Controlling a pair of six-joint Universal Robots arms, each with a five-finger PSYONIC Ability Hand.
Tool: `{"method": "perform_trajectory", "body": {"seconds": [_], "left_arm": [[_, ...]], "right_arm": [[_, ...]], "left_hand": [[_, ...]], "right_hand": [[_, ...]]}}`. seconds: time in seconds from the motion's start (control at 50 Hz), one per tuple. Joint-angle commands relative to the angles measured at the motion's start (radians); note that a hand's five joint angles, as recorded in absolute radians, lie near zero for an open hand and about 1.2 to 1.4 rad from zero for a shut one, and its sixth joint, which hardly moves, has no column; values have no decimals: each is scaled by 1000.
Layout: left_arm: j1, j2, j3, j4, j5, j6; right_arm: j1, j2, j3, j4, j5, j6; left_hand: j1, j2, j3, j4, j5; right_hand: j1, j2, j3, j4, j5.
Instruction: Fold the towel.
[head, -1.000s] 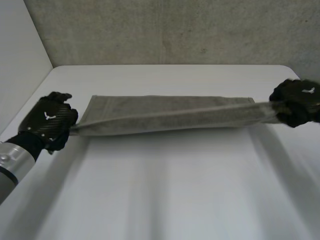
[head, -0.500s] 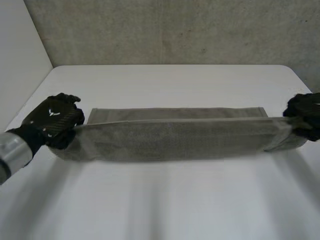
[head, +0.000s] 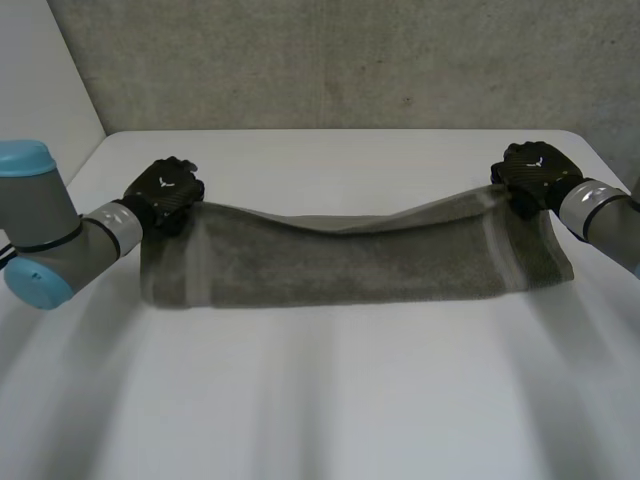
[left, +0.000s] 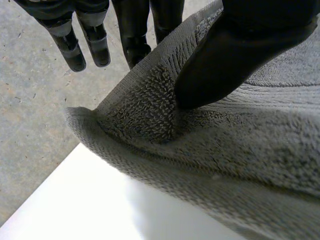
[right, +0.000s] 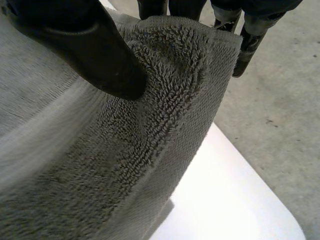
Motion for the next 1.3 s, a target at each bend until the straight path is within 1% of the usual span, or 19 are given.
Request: {"method": "perform_trajectory", "body": {"seconds": [0.02, 0.2, 0.22, 0.24, 0.26, 0.28, 0.3, 0.34, 0.38, 0.42, 0.56, 0.6, 0.66, 0.82, 0.86, 0.94, 1.02, 1.14, 1.3], "left_arm": [[-10, -71, 84, 4, -23, 0], [-37, -117, 121, 26, -36, 1], [-39, -117, 115, 33, -41, 1], [-39, -117, 115, 33, -41, 1], [-39, -117, 111, 39, -52, 3], [-39, -117, 111, 39, -52, 3], [-40, -114, 106, 39, -67, 3], [-44, -109, 101, 41, -84, 3], [-47, -95, 94, 43, -127, 3], [-47, -77, 86, 46, -144, 3], [-48, 41, -3, 56, -175, 0], [-48, 75, -37, 59, -176, 0], [-45, 152, -123, 61, -178, -6], [-47, 354, -389, 79, -178, -25], [-48, 426, -502, 127, -176, -52], [-50, 472, -606, 201, -175, -100], [-51, 501, -699, 282, -176, -187], [-76, 497, -732, 335, -178, -277], [-62, 501, -774, 427, -179, -321]], "right_arm": [[1, 96, -103, -7, 25, 2], [4, 177, -154, -9, 57, 0], [6, 183, -152, -9, 65, 0], [6, 183, -152, -9, 65, 0], [6, 189, -152, -9, 76, 0], [7, 189, -149, -9, 88, 0], [7, 189, -149, -9, 88, 0], [7, 189, -144, -12, 102, 0], [10, 174, -126, -32, 137, 5], [14, 165, -100, -46, 149, 9], [34, -5, 90, -161, 166, 89], [30, -105, 200, -234, 165, 164], [27, -180, 285, -277, 172, 211], [8, -332, 493, -256, 159, 215], [-9, -343, 530, -245, 157, 212], [-45, -349, 587, -214, 137, 209], [-92, -331, 642, -207, 61, 161], [-118, -257, 646, -224, 2, 58], [-114, -197, 638, -306, 8, 31]], "left_hand": [[92, 38, -52, -59, 71], [92, 38, -52, -59, 71], [92, 38, -52, -59, 71], [92, 38, -52, -59, 71], [-262, -316, -52, -59, -283], [-266, -319, -52, -59, -287], [-626, -680, -52, -59, -647], [-718, -771, -52, -59, -739], [-987, -1040, -52, -59, -1007], [-1032, -1085, -52, -59, -1053], [-1038, -1092, -52, -59, -1059], [-1035, -1089, -52, -59, -1056], [-1035, -1089, -52, -59, -1056], [-1026, -1080, -52, -59, -1047], [-1023, -1077, -52, -59, -1044], [-1015, -1068, -52, -59, -1035], [-994, -1048, -52, -59, -1015], [-982, -1036, -52, -59, -1003], [-971, -1024, -52, -59, -991]], "right_hand": [[64, 59, -44, -76, 53], [64, 59, -44, -76, 53], [-214, -219, -44, -76, -225], [-217, -222, -44, -76, -228], [-760, -765, -44, -76, -771], [-1158, -1163, -44, -76, -1169], [-1158, -1163, -44, -76, -1169], [-1158, -1163, -44, -76, -1169], [-1158, -1163, -44, -76, -1169], [-1158, -1163, -44, -76, -1169], [-1158, -1163, -44, -76, -1169], [-1158, -1163, -44, -76, -1169], [-1158, -1163, -44, -76, -1169], [-1158, -1163, -44, -76, -1169], [-1158, -1163, -44, -76, -1169], [-1158, -1163, -44, -76, -1169], [-1158, -1163, -44, -76, -1169], [-1115, -1121, -44, -76, -1127], [-939, -944, -44, -76, -950]]}}
